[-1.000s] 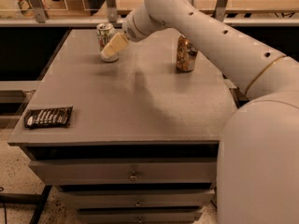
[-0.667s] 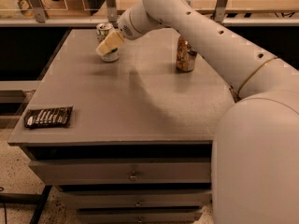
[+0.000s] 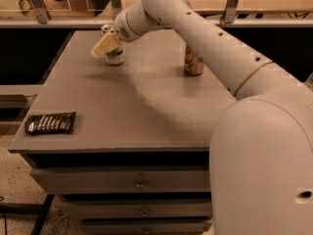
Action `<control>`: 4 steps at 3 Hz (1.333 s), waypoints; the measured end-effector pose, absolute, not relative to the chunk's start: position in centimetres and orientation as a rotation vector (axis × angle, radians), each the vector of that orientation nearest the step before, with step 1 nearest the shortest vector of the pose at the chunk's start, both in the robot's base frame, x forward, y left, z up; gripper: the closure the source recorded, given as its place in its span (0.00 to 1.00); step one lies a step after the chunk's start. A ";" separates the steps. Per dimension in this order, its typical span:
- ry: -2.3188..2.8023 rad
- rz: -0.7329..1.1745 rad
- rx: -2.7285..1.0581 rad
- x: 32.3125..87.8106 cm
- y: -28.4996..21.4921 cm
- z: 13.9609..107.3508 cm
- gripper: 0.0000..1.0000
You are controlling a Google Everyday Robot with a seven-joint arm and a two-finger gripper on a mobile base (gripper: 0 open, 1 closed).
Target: Move 7up can near rxbar chocolate
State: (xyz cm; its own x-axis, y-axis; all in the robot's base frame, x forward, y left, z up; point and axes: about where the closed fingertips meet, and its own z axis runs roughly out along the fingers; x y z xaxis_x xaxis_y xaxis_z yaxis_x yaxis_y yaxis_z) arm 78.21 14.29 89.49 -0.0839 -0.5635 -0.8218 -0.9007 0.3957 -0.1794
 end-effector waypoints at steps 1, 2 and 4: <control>1.750 0.477 -1.332 77.5 15.7 89.2 0.40; 1.732 0.452 -1.381 76.7 16.5 89.1 0.64; 1.603 0.615 -1.479 72.7 16.1 92.6 1.00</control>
Offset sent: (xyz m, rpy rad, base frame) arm -0.0247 0.0251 0.0018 -0.0942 -0.0543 0.0916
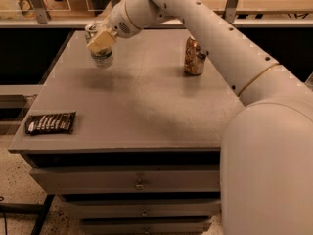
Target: Move 7up can near rxbar chocolate
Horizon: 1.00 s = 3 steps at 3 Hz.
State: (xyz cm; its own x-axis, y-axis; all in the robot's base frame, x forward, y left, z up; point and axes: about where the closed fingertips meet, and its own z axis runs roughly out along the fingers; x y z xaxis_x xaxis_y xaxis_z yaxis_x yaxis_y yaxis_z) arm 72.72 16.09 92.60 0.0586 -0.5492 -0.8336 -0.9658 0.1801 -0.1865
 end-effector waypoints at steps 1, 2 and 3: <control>1.507 0.832 -1.557 67.9 16.5 93.9 1.00; 1.507 0.831 -1.556 67.9 16.5 93.9 1.00; 1.472 0.879 -1.593 66.4 18.3 93.5 1.00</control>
Offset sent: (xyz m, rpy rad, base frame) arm -0.0346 -0.0002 0.0111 0.0621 0.0532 0.1224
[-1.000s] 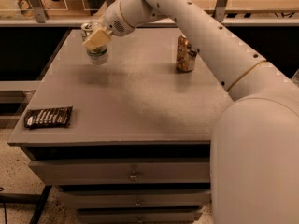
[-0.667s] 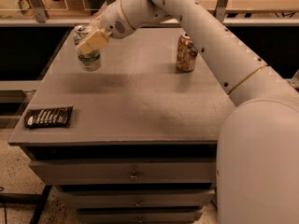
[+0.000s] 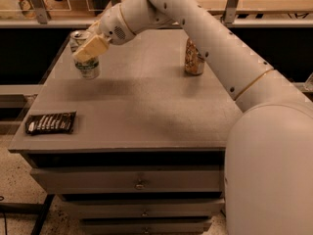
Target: Move 7up can near rxbar chocolate
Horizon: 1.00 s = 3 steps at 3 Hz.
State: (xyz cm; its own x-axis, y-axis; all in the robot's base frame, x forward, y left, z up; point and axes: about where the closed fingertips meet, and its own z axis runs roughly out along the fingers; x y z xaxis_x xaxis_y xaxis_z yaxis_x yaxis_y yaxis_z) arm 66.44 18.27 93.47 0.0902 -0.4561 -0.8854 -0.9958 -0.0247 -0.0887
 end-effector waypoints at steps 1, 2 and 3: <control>1.439 0.936 -1.639 64.2 20.3 93.1 1.00; 1.411 0.972 -1.667 62.5 21.7 92.9 1.00; 1.377 0.999 -1.701 61.2 23.0 93.1 1.00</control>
Offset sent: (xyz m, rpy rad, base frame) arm -0.0576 0.0445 -0.0056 0.0221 0.0357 0.1451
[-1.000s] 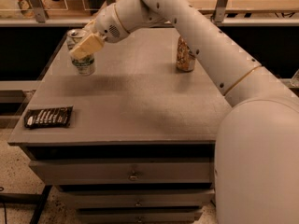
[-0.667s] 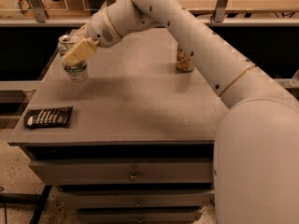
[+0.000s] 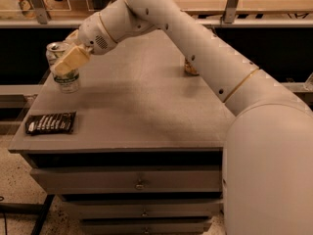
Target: Move 7up can near rxbar chocolate
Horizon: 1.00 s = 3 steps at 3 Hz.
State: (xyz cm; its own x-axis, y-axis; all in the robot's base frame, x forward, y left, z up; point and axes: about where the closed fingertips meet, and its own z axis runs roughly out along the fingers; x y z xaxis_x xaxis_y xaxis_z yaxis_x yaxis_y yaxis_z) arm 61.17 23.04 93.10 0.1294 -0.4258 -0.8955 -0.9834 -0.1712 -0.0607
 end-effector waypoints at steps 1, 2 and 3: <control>1.342 1.005 -1.731 60.0 23.4 92.6 0.83; 1.296 0.998 -1.777 58.8 23.5 91.4 0.59; 1.265 0.971 -1.830 57.9 23.5 89.8 0.36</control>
Offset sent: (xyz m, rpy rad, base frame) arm -0.0360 0.0007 -0.0310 -0.0082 -0.0834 0.1210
